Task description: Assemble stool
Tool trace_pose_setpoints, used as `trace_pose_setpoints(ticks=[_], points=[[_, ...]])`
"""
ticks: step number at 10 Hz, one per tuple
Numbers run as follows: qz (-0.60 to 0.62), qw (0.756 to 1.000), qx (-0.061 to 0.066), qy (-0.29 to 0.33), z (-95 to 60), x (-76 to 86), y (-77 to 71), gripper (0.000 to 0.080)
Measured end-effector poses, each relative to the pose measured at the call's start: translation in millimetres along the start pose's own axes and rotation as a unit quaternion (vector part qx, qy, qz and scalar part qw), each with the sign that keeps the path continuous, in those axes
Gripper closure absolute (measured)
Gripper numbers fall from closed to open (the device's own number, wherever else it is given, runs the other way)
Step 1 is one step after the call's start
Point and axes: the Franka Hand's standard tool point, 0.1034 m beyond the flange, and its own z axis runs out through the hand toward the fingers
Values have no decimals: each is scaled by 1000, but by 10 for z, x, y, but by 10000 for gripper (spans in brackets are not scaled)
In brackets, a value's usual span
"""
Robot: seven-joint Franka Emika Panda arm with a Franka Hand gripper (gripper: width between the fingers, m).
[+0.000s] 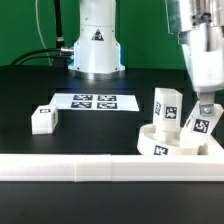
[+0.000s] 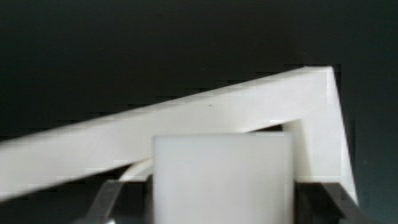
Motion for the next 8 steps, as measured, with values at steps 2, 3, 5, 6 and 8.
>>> trace_pose_setpoints(ticks=[2, 3, 5, 6, 8], points=[[116, 993, 23, -19, 6, -17, 12, 459], [124, 992, 25, -23, 1, -17, 14, 459], [101, 994, 30, -28, -97, -10, -17, 368], [93, 995, 31, -30, -154, 3, 3, 206], [77, 996, 37, -37, -373, 56, -120, 162]])
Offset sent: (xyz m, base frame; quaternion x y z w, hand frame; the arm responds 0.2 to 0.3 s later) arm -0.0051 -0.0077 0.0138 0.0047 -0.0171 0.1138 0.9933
